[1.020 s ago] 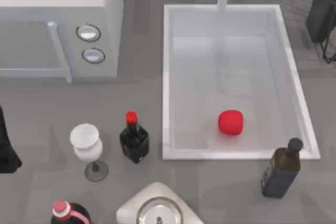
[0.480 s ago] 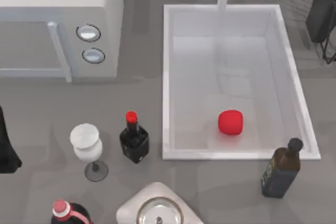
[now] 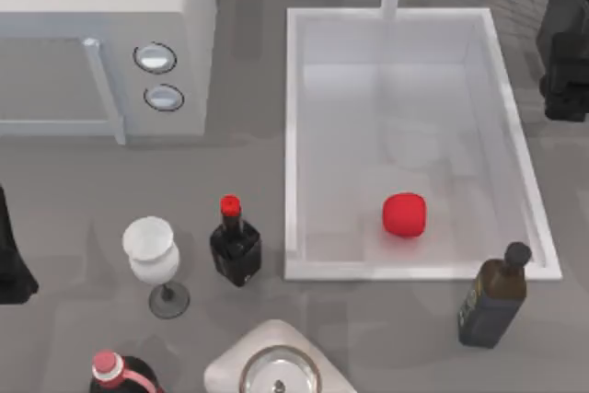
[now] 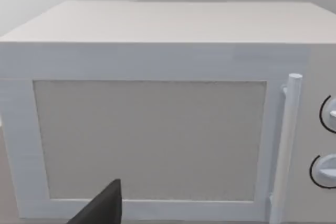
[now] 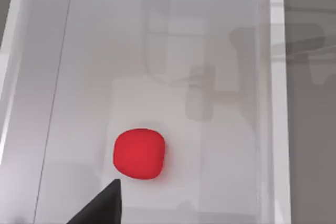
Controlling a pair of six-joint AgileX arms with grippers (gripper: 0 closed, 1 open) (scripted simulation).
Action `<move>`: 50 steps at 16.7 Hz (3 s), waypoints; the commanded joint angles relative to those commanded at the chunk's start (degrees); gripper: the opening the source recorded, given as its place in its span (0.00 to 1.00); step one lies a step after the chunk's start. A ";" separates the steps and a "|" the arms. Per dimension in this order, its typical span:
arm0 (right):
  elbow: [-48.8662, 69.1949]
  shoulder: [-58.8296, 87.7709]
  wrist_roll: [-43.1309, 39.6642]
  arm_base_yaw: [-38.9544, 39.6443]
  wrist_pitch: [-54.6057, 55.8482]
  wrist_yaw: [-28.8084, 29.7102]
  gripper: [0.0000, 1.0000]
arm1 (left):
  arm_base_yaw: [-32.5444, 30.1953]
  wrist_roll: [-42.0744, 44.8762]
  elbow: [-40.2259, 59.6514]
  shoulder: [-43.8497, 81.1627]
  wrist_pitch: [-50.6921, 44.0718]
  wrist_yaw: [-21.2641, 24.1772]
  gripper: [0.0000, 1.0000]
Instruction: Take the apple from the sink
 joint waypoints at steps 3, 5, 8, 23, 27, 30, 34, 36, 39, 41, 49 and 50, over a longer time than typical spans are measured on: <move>15.43 19.52 3.76 3.59 -9.35 0.03 1.00 | 0.00 0.00 0.00 0.00 0.00 0.00 1.00; 24.84 31.27 6.03 5.77 -15.00 0.05 1.00 | 0.00 0.00 0.00 0.00 0.00 0.00 1.00; 36.62 45.95 8.91 8.52 -22.16 0.08 1.00 | 0.00 0.00 0.00 0.00 0.00 0.00 1.00; 46.55 63.48 12.00 11.24 -25.46 0.12 1.00 | 0.00 0.00 0.00 0.00 0.00 0.00 1.00; 41.42 69.64 12.12 11.41 -12.50 0.20 1.00 | 0.00 0.00 0.00 0.00 0.00 0.00 1.00; 37.94 73.80 12.20 11.52 -5.46 0.26 1.00 | 0.00 0.00 0.00 0.00 0.00 0.00 1.00; 36.90 75.06 12.22 11.55 -3.75 0.27 1.00 | 0.00 0.00 0.00 0.00 0.00 0.00 1.00; 36.90 75.06 12.22 11.55 -3.75 0.27 1.00 | 0.00 0.00 0.00 0.00 0.00 0.00 1.00; 36.90 75.06 12.22 11.55 -3.75 0.27 0.77 | 0.00 0.00 0.00 0.00 0.00 0.00 1.00; 36.90 75.06 12.22 11.55 -3.75 0.27 0.62 | 0.00 0.00 0.00 0.00 0.00 0.00 1.00; 36.90 75.06 12.22 11.55 -3.75 0.27 0.02 | 0.00 0.00 0.00 0.00 0.00 0.00 1.00; 36.90 75.06 12.22 11.55 -3.75 0.27 0.00 | 0.00 0.00 0.00 0.00 0.00 0.00 1.00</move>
